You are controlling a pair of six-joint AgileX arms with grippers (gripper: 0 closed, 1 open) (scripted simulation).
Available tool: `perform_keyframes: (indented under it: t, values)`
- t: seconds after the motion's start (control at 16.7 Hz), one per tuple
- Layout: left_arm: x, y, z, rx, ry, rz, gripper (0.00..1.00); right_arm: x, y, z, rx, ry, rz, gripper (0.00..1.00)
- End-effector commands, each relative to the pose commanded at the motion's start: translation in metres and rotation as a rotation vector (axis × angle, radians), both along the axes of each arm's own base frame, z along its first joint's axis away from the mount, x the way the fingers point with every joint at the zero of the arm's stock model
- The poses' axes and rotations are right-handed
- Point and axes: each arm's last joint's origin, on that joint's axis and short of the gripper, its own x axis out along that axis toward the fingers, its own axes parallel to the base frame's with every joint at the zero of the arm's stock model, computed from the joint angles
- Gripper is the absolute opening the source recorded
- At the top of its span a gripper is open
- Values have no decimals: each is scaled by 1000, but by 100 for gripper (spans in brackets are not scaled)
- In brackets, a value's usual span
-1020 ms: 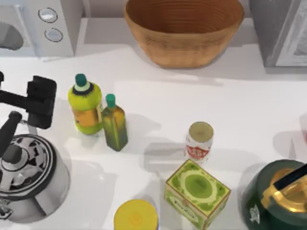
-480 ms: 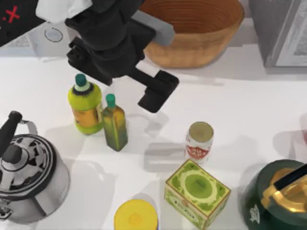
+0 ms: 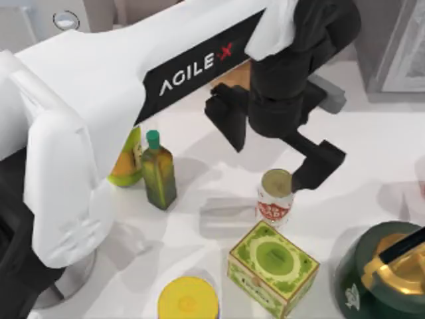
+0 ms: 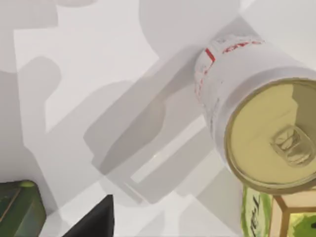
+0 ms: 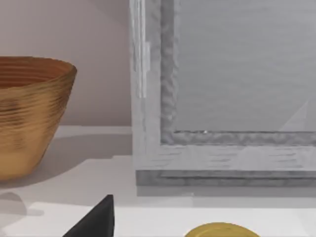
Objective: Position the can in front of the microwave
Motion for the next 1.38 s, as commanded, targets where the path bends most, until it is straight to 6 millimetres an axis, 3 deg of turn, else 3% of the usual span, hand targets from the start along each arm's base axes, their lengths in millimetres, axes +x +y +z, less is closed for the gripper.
perform_keyframes:
  t: [0.24, 0.66, 1.08, 1.32, 1.38]
  values:
    - [0, -19, -14, 19, 2, -10, 100, 0, 0, 0, 0, 0, 0, 100]
    - [1, -18, -18, 17, 1, -9, 100, 0, 0, 0, 0, 0, 0, 100]
    - [0, -19, -71, 19, 2, -10, 100, 0, 0, 0, 0, 0, 0, 100]
    - [0, -19, -74, 19, 2, -10, 100, 0, 0, 0, 0, 0, 0, 100]
    - [0, -19, -74, 19, 2, -10, 92, 0, 0, 0, 0, 0, 0, 100]
